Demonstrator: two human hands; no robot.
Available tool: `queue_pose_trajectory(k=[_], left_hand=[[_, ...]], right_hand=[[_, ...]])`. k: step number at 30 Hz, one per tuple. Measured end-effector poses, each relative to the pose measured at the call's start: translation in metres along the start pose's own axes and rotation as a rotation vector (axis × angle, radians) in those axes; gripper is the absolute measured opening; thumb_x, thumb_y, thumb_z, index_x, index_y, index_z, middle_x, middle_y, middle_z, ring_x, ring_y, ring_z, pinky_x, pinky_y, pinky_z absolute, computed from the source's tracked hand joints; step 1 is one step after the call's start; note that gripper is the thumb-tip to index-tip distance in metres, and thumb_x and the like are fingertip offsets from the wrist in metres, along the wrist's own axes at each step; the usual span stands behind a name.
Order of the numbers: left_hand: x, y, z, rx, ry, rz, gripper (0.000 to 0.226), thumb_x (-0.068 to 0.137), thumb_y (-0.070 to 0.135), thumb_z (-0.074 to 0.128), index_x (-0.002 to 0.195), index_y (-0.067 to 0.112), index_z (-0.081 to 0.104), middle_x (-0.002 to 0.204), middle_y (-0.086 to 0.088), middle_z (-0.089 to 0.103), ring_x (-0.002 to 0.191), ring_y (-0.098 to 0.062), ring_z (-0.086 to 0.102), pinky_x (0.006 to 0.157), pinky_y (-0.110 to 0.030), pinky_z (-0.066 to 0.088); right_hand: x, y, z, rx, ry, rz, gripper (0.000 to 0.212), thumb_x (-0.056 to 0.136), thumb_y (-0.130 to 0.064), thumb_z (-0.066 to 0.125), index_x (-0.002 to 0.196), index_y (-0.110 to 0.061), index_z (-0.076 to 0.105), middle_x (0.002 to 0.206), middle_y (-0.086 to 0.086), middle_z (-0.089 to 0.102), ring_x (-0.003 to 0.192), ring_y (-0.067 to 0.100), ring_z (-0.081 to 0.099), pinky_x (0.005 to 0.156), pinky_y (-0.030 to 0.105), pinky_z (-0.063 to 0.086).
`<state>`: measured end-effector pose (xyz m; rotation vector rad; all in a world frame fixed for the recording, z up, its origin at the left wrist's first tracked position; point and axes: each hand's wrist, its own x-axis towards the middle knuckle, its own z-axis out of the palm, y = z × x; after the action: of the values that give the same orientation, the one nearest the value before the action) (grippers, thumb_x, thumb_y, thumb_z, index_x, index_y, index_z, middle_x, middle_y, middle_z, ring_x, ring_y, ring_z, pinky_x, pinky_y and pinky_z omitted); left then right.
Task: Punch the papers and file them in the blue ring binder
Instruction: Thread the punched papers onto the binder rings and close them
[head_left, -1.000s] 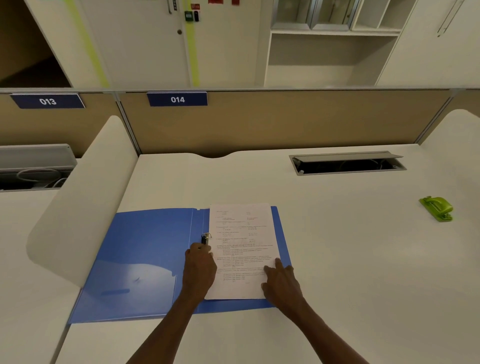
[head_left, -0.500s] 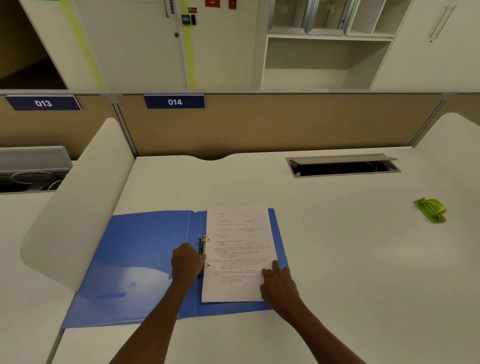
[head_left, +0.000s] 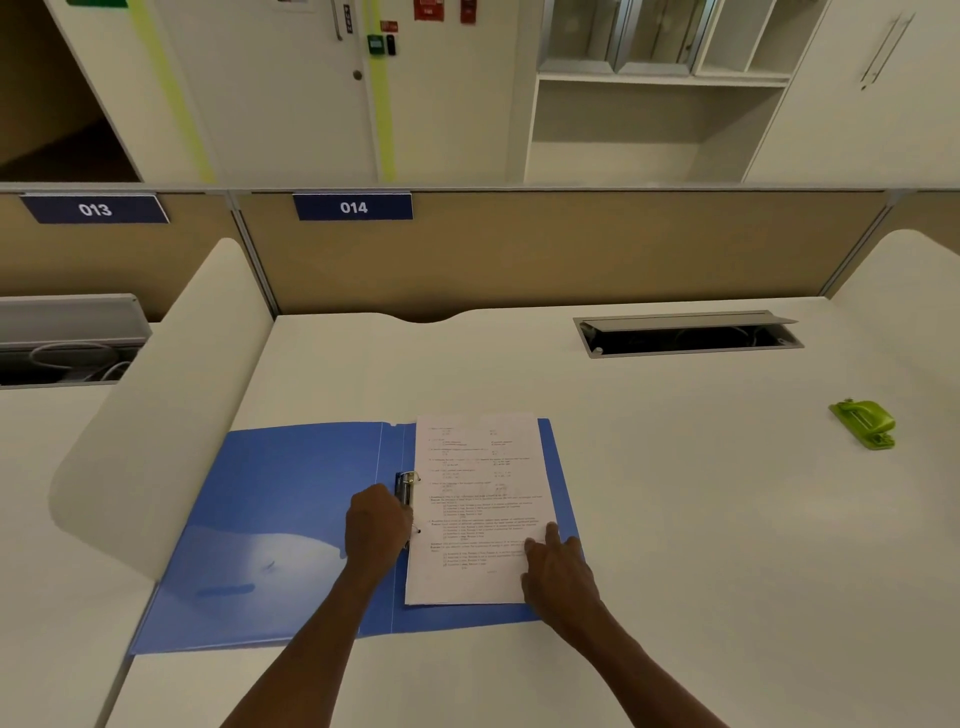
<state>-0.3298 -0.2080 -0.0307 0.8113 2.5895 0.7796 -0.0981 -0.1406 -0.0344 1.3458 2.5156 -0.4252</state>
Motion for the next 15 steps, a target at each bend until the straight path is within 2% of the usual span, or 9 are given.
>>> queue_pose_trajectory(k=[3, 6, 9, 12, 15], left_hand=[[-0.004, 0.003, -0.003, -0.046, 0.035, 0.031, 0.017, 0.083, 0.017, 0.069, 0.074, 0.005, 0.060, 0.066, -0.004, 0.061, 0.057, -0.013, 0.057, 0.046, -0.019, 0.041], [-0.009, 0.008, -0.004, -0.118, 0.058, 0.043, 0.016, 0.082, 0.016, 0.070, 0.082, 0.003, 0.062, 0.071, -0.002, 0.060, 0.059, -0.012, 0.056, 0.046, -0.015, 0.037], [-0.010, 0.007, 0.000, -0.090, 0.054, 0.064, 0.014, 0.082, 0.019, 0.071, 0.079, 0.007, 0.066, 0.071, 0.000, 0.063, 0.057, -0.009, 0.056, 0.048, -0.011, 0.036], [-0.016, 0.009, 0.005, -0.090, 0.075, 0.105, 0.015, 0.083, 0.025, 0.070, 0.081, 0.012, 0.064, 0.075, 0.000, 0.065, 0.063, -0.011, 0.059, 0.057, -0.016, 0.043], [-0.022, 0.011, 0.010, -0.053, 0.042, 0.143, 0.018, 0.083, 0.029, 0.069, 0.079, 0.012, 0.067, 0.072, 0.001, 0.064, 0.062, -0.010, 0.058, 0.058, -0.018, 0.045]], right_hand=[[0.001, 0.000, 0.001, -0.014, -0.013, 0.006, 0.044, 0.100, -0.025, 0.041, 0.141, -0.012, 0.037, 0.157, 0.017, 0.018, 0.141, 0.040, 0.024, 0.107, 0.046, 0.039], [0.001, 0.000, 0.002, -0.025, -0.013, 0.005, 0.044, 0.100, -0.026, 0.039, 0.142, -0.013, 0.036, 0.157, 0.017, 0.018, 0.142, 0.040, 0.023, 0.108, 0.047, 0.038], [0.001, 0.000, 0.003, -0.029, -0.019, 0.006, 0.045, 0.100, -0.027, 0.039, 0.143, -0.014, 0.035, 0.158, 0.017, 0.017, 0.142, 0.040, 0.022, 0.108, 0.047, 0.037], [-0.001, 0.001, 0.001, -0.022, -0.006, 0.000, 0.044, 0.101, -0.027, 0.036, 0.144, -0.014, 0.034, 0.158, 0.016, 0.017, 0.142, 0.040, 0.021, 0.109, 0.046, 0.037], [-0.003, 0.001, 0.000, -0.017, 0.007, -0.013, 0.044, 0.102, -0.027, 0.035, 0.144, -0.013, 0.034, 0.158, 0.016, 0.016, 0.143, 0.040, 0.020, 0.109, 0.046, 0.037]])
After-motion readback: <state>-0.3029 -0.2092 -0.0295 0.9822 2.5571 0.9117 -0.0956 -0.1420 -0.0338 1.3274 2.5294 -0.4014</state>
